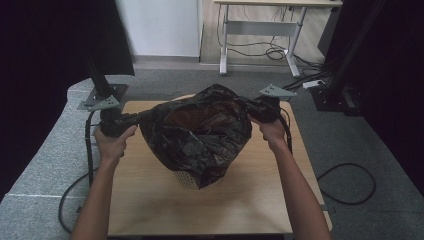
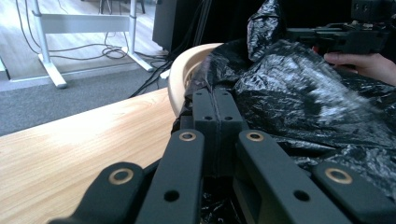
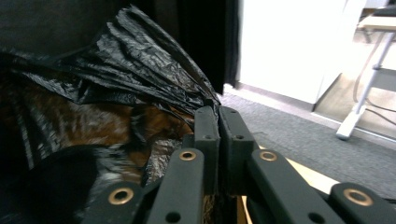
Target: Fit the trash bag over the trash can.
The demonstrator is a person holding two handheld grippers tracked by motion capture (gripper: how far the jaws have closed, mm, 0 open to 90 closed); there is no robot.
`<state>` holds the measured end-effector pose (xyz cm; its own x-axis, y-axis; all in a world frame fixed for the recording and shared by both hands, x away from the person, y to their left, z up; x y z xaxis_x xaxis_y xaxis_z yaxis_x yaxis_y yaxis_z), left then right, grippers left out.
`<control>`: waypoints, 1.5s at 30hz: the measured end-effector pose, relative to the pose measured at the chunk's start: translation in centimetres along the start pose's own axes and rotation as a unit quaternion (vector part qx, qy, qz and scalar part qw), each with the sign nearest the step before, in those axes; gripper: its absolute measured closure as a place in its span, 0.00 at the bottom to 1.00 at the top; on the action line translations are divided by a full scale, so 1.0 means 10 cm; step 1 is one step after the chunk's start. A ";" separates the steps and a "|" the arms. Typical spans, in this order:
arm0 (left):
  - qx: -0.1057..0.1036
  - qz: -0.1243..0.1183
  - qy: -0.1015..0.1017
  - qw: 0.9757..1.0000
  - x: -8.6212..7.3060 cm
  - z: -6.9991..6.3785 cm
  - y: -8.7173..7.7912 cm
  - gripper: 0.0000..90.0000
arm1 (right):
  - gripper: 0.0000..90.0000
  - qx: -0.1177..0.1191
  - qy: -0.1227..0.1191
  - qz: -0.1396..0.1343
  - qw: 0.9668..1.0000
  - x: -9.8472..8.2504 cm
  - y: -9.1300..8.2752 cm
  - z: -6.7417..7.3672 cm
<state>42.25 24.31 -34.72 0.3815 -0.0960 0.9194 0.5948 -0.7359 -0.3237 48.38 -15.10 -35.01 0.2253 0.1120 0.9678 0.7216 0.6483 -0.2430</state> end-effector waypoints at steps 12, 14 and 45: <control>0.006 0.002 -0.023 1.000 -0.03 0.14 0.10 1.00 | 0.96 -0.009 0.023 0.022 0.999 -0.26 0.23 -0.11; 0.012 0.010 -0.027 1.000 -0.07 0.18 0.10 1.00 | 0.96 -0.003 0.027 0.025 0.999 -0.32 0.27 -0.10; 0.011 0.100 -0.089 0.991 -0.33 0.30 0.45 1.00 | 0.97 0.044 0.072 0.111 0.990 -0.62 0.64 0.07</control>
Point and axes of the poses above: each handheld gripper's, and its own axes: y roughly forward along the jaws, x roughly out of its top, z roughly to its left, the point moved 4 cm from there along y, roughly forward along the jaws
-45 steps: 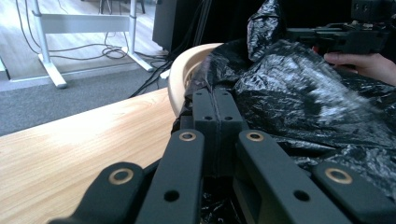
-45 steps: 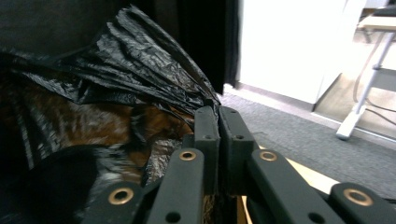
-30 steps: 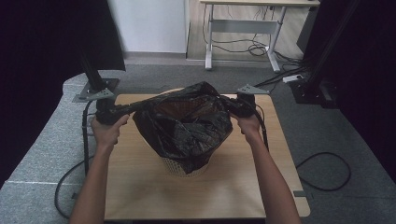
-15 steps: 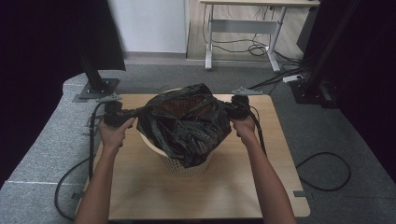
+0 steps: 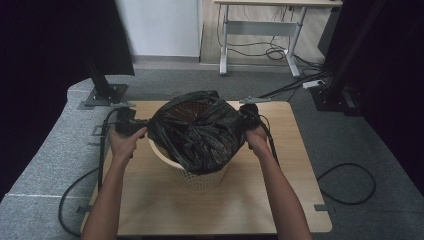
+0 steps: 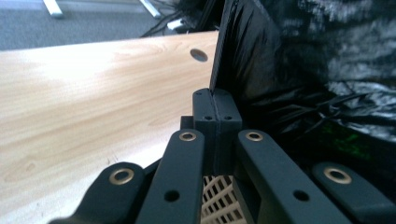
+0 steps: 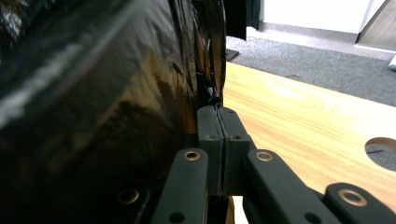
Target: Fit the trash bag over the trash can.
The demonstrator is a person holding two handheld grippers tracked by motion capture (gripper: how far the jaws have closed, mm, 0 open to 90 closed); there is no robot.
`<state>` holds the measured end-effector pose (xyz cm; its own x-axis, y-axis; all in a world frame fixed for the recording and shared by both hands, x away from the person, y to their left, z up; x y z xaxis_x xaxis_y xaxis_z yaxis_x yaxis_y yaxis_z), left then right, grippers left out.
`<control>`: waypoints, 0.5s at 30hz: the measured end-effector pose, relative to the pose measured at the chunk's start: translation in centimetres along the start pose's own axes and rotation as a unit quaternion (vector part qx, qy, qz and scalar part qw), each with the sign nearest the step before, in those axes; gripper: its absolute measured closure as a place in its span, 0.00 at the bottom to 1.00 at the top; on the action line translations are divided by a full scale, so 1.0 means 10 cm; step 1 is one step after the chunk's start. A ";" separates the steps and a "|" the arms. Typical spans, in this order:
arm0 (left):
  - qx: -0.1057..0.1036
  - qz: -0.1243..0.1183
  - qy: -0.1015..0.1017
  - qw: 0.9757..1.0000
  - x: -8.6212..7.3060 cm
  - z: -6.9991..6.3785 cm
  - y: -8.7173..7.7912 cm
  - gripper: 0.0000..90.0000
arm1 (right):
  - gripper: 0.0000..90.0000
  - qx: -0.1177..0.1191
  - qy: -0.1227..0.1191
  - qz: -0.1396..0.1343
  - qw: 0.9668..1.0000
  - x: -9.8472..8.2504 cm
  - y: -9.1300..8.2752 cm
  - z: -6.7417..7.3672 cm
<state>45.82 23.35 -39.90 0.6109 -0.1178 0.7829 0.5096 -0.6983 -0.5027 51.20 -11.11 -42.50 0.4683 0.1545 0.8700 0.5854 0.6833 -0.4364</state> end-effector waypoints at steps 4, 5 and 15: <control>0.003 0.010 -0.004 1.000 -0.05 0.03 -0.01 1.00 | 0.97 -0.002 -0.001 0.015 1.000 -0.03 0.02 0.00; 0.008 0.015 -0.004 1.000 -0.06 0.04 -0.01 1.00 | 0.97 -0.008 -0.005 0.028 1.000 -0.06 0.04 0.00; -0.007 -0.001 -0.003 1.000 -0.31 0.12 -0.13 1.00 | 0.97 -0.005 0.021 0.023 1.000 -0.26 -0.07 -0.13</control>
Point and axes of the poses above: each handheld gripper's, and its own axes: y roughly forward along the jaws, x roughly out of its top, z roughly to its left, the point moved 4 cm from there along y, roughly forward along the jaws
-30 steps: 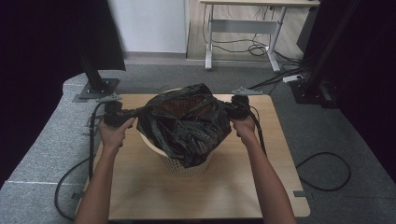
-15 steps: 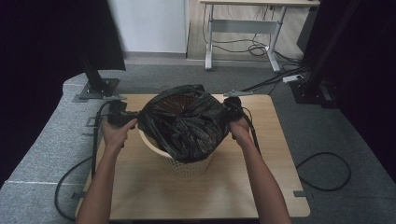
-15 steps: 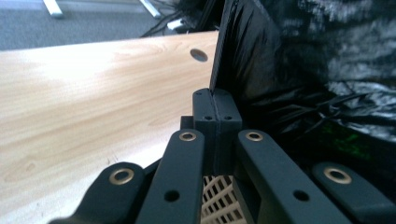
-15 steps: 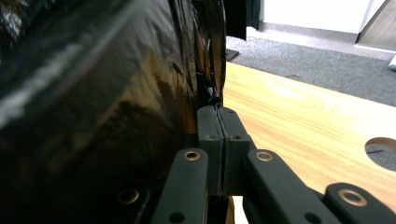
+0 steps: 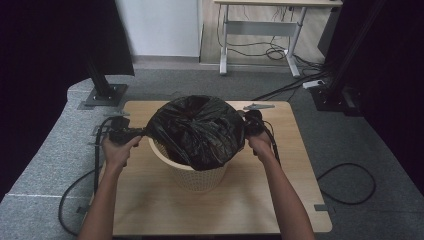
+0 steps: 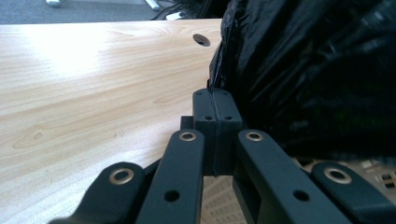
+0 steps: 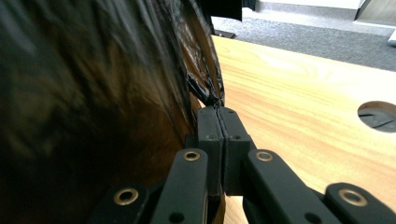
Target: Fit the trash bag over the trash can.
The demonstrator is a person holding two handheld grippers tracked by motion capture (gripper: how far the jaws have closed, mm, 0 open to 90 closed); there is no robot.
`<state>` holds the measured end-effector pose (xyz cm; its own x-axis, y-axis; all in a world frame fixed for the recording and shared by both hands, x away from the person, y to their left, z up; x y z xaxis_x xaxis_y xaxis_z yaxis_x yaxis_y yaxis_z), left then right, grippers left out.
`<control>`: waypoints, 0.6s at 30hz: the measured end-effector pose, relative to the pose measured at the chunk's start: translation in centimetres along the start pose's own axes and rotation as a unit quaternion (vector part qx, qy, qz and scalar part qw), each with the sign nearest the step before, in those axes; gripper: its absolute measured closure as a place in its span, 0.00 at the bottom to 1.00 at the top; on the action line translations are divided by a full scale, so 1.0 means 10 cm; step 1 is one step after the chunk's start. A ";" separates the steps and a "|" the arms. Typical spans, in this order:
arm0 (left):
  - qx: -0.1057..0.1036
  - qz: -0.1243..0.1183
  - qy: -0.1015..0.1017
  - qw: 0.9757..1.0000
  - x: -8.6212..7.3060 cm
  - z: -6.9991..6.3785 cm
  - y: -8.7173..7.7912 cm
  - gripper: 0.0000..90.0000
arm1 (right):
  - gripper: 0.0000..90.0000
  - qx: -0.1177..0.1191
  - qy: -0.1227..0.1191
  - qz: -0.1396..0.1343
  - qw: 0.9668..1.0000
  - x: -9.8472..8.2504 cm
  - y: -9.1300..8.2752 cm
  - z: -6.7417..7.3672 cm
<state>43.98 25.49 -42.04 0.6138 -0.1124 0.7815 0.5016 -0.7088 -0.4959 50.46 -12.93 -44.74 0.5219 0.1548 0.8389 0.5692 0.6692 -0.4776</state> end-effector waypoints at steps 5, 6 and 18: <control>-0.002 -0.003 0.003 1.000 -0.05 -0.02 -0.05 1.00 | 0.90 0.004 0.010 -0.014 1.000 -0.07 -0.09 -0.04; -0.001 -0.004 0.004 1.000 -0.05 -0.02 -0.07 1.00 | 0.87 -0.002 0.010 -0.020 1.000 -0.07 -0.11 -0.05; -0.008 -0.032 0.020 0.999 -0.09 -0.08 -0.23 1.00 | 0.51 -0.060 0.000 -0.085 0.995 0.07 -0.79 -0.05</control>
Point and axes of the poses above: each handheld gripper's, and its own axes: y roughly forward along the jaws, x roughly out of its top, z roughly to its left, the point moved 4 cm from there along y, roughly forward along the jaws
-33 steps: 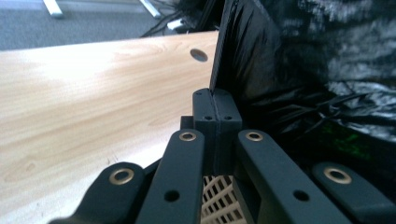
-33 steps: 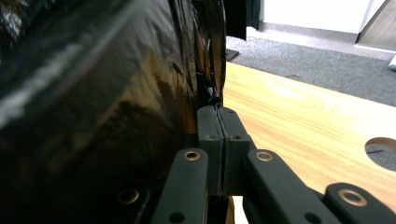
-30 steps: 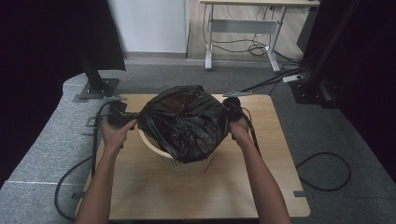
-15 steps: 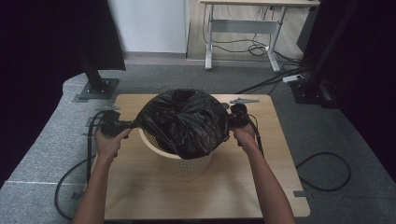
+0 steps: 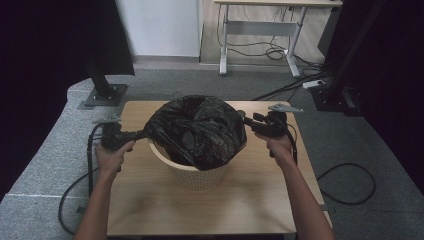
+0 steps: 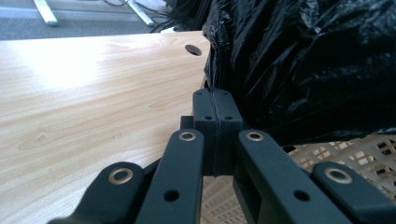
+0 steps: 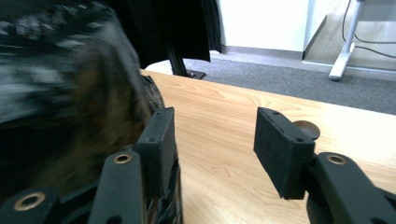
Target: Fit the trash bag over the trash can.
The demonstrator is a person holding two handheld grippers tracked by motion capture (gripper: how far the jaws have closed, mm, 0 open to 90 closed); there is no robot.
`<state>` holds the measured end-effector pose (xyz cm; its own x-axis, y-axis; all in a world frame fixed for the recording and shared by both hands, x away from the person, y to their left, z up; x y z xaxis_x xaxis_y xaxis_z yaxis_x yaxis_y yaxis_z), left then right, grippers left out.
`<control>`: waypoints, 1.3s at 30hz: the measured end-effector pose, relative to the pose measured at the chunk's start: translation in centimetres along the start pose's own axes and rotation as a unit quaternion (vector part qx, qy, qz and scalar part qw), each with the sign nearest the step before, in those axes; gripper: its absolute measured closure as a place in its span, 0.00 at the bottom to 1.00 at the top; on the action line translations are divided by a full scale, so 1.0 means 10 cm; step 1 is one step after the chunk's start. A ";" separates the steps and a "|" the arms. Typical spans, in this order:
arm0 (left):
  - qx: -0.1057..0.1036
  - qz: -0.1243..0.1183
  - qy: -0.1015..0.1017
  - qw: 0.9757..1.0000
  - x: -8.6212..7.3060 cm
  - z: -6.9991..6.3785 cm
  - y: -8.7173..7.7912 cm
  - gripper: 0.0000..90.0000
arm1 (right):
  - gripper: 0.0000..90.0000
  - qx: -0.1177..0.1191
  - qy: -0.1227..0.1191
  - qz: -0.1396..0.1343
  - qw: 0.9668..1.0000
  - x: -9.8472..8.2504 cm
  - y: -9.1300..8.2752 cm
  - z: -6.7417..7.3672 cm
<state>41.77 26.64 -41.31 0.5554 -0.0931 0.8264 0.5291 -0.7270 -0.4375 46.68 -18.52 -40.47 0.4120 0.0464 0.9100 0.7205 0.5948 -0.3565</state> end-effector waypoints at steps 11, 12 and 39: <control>-0.002 -0.017 0.025 1.000 -0.09 -0.14 -0.16 1.00 | 0.45 0.049 -0.039 -0.010 0.998 -0.12 -0.59 0.37; -0.002 -0.019 0.027 0.999 -0.11 -0.16 -0.17 1.00 | 0.44 0.052 -0.043 -0.011 0.998 -0.13 -0.61 0.40; -0.005 -0.035 0.054 0.998 -0.25 -0.33 -0.29 1.00 | 0.31 0.161 -0.109 -0.034 0.980 -0.16 -0.94 1.31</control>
<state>36.73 26.78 -40.95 0.4439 -0.1141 0.8888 0.5571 -0.7417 -0.3734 31.93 -13.65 -35.77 0.2153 0.1482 0.9652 0.5141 0.8231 -0.2411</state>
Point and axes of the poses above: each handheld gripper's, and its own axes: y roughly forward along the jaws, x roughly out of its top, z roughly to its left, the point moved 4 cm from there along y, roughly forward along the jaws
